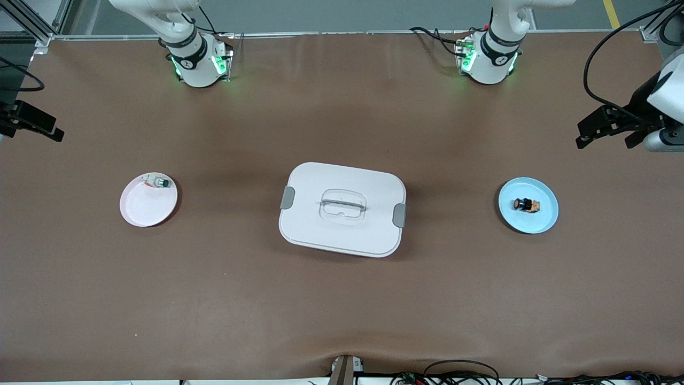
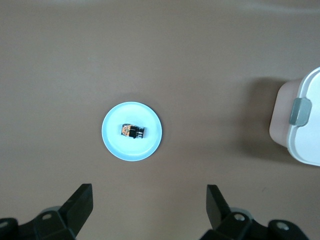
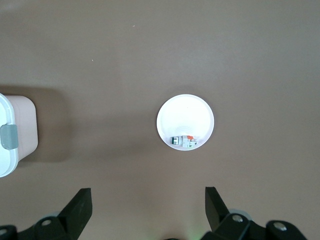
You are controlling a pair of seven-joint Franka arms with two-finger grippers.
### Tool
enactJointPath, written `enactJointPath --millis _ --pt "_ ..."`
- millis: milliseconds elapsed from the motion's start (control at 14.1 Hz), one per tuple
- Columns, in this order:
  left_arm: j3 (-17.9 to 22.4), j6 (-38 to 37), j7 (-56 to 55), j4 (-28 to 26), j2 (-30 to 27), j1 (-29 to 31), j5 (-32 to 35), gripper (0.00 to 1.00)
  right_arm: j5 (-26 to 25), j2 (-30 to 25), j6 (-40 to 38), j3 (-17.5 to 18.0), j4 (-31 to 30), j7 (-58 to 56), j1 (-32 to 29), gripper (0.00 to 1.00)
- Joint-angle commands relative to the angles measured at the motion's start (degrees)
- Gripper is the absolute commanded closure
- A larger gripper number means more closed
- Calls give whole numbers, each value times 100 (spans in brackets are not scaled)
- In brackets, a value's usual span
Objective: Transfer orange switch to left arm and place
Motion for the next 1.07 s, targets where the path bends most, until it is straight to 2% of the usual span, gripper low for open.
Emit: enactJointPath --millis 0,213,996 --pt "-47 -23 203 -232 -217 31 124 0 39 -92 21 41 -38 17 -71 0" --pt "-47 320 203 -776 -569 40 116 0 21 -84 21 41 -38 8 -97 0" --pt "-39 233 115 -698 -482 40 80 0 30 -84 12 49 -38 8 -123 0"
